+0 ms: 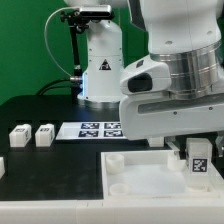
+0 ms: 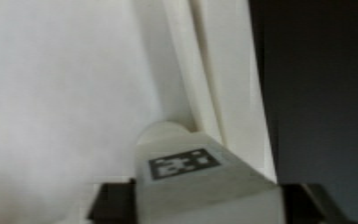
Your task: Assemble one leg
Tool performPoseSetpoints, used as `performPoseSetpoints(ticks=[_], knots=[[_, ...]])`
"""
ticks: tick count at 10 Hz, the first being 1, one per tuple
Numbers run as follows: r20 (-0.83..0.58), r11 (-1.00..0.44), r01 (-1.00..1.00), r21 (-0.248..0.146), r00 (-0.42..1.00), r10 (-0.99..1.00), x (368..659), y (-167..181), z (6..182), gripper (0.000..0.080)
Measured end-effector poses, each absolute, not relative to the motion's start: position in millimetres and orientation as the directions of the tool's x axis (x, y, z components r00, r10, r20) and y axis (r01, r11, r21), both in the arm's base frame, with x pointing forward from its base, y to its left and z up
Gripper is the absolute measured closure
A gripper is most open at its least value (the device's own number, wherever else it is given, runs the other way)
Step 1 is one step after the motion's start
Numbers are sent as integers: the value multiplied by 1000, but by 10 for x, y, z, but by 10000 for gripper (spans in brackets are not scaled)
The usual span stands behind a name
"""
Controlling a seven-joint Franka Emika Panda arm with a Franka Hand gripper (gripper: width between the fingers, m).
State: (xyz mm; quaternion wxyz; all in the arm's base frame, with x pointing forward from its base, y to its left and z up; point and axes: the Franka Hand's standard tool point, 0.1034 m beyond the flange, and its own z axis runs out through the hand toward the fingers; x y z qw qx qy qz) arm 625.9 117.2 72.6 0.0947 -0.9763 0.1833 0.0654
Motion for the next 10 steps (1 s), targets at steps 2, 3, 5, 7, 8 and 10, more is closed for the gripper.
performPoseSetpoints(ticks=[2, 3, 5, 7, 8, 10], knots=[[-184, -831, -540, -134, 838, -514, 6273, 1181, 728, 505], [-185, -714, -690, -117, 722, -667, 6318, 1177, 727, 505], [-211, -325, -940, -103, 340, -916, 6352, 1193, 705, 505], [-248, -96, -992, -80, 113, -962, 6381, 1223, 708, 505], [-252, -91, -993, -79, 108, -962, 6379, 1230, 708, 505], [-240, -220, -970, -103, 239, -941, 6365, 1227, 702, 505]])
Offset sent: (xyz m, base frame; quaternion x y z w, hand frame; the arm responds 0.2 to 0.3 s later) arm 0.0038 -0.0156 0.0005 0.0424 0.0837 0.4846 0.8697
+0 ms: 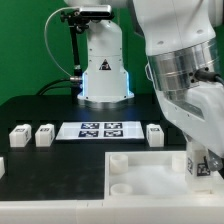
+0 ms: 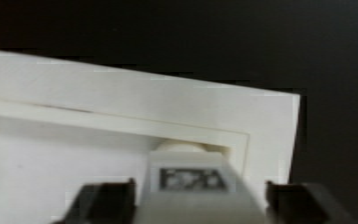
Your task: Assemble one leg
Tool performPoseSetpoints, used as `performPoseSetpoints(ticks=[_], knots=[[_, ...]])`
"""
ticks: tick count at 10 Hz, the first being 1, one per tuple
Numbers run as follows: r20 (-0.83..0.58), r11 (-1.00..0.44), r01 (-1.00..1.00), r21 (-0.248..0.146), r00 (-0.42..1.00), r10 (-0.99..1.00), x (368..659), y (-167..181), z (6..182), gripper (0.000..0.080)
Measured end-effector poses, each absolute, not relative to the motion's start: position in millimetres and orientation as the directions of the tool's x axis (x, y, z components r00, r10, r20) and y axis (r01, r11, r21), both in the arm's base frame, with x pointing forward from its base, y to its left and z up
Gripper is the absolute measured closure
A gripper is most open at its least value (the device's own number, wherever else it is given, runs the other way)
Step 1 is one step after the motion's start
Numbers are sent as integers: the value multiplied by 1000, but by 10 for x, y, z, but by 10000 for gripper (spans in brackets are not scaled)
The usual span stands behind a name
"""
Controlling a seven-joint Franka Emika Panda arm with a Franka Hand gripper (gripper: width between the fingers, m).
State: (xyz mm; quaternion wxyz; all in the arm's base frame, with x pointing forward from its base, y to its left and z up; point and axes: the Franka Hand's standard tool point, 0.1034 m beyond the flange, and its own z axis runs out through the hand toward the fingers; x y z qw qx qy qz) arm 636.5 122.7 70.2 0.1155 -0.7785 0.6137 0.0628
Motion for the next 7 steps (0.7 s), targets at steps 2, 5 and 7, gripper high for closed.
performPoseSetpoints(ticks=[2, 5, 7], knots=[[-217, -579, -810, -93, 584, -782, 6294, 1263, 739, 185], [-160, -787, -597, -156, 801, -576, 6319, 1237, 716, 160], [-48, -965, -232, -125, 973, -228, 6344, 1211, 703, 151]])
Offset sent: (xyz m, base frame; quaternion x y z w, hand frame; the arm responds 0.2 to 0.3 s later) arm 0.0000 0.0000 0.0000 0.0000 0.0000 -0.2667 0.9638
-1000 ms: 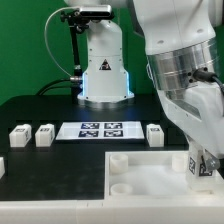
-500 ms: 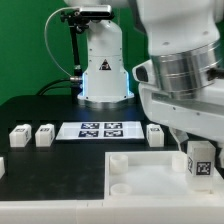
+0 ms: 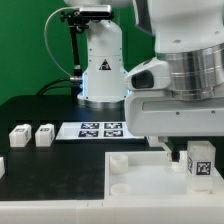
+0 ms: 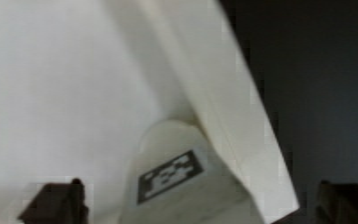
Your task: Assemble one leg
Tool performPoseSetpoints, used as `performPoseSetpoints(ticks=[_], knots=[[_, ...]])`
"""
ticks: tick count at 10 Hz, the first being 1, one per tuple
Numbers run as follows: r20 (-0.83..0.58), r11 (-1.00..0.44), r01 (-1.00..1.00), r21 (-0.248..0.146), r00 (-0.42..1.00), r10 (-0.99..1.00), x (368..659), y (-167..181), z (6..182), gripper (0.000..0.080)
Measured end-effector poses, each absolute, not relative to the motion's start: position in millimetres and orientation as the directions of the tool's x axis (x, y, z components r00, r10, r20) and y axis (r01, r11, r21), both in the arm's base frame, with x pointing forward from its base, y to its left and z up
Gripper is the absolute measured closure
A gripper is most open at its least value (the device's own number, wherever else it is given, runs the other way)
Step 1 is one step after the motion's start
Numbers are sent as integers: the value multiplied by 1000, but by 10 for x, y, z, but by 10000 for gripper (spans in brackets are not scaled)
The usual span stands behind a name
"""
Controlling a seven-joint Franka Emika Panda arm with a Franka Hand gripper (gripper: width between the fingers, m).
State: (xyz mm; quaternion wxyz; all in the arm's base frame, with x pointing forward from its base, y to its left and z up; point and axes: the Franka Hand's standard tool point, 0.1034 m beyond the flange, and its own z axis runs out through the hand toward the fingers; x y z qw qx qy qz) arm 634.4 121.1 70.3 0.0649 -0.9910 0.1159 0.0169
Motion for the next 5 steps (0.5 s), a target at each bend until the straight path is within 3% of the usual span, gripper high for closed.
performPoseSetpoints(ticks=[3, 5], knots=[[-14, -983, -133, -127, 991, -133, 6373, 1220, 702, 150], [-35, -954, -270, -131, 963, -268, 6370, 1242, 703, 397]])
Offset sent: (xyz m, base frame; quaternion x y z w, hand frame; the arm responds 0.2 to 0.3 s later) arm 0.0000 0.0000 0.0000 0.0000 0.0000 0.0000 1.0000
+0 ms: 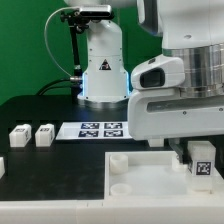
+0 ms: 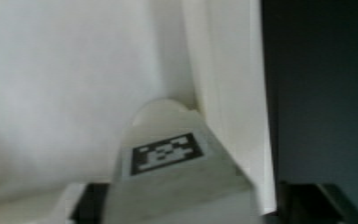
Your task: Assemble one leg
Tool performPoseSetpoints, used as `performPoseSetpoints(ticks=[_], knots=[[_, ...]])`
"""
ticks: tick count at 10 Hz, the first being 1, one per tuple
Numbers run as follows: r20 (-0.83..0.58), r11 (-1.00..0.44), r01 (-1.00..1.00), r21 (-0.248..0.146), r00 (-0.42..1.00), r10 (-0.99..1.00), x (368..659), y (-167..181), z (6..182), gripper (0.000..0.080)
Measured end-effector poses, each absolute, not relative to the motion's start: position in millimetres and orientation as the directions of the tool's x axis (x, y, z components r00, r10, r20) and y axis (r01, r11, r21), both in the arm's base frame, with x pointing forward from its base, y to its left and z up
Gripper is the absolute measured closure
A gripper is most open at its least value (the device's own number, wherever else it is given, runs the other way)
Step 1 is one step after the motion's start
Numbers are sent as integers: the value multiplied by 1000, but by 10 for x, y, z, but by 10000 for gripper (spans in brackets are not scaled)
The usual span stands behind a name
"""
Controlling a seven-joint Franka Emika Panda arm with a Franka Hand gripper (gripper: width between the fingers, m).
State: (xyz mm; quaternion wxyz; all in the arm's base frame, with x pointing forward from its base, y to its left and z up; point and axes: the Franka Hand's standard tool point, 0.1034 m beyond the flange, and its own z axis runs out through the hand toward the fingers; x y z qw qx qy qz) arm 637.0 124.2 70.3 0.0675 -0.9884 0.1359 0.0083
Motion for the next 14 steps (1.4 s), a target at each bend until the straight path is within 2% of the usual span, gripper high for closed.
performPoseSetpoints(ticks=[1, 3, 4, 5, 6, 7, 8, 10, 11, 12, 13, 14], knots=[[-56, -910, -397, -119, 918, -393, 6357, 1195, 684, 503], [-93, -775, -621, -119, 784, -614, 6372, 1191, 692, 503], [-131, -628, -767, -131, 642, -756, 6388, 1167, 688, 503], [-173, -421, -894, -156, 444, -879, 6387, 1136, 666, 503], [-216, -269, -951, -154, 298, -930, 6378, 1130, 660, 503], [-244, -184, -973, -140, 214, -946, 6376, 1140, 658, 502], [-244, -178, -974, -137, 208, -947, 6372, 1155, 655, 502], [-235, -254, -956, -150, 284, -930, 6361, 1161, 650, 502], [-219, -410, -899, -157, 436, -873, 6330, 1177, 652, 502], [-182, -569, -803, -178, 595, -783, 6340, 1186, 674, 313], [-163, -641, -742, -195, 669, -725, 6340, 1172, 659, 204], [-153, -679, -705, -203, 708, -689, 6338, 1171, 655, 166]])
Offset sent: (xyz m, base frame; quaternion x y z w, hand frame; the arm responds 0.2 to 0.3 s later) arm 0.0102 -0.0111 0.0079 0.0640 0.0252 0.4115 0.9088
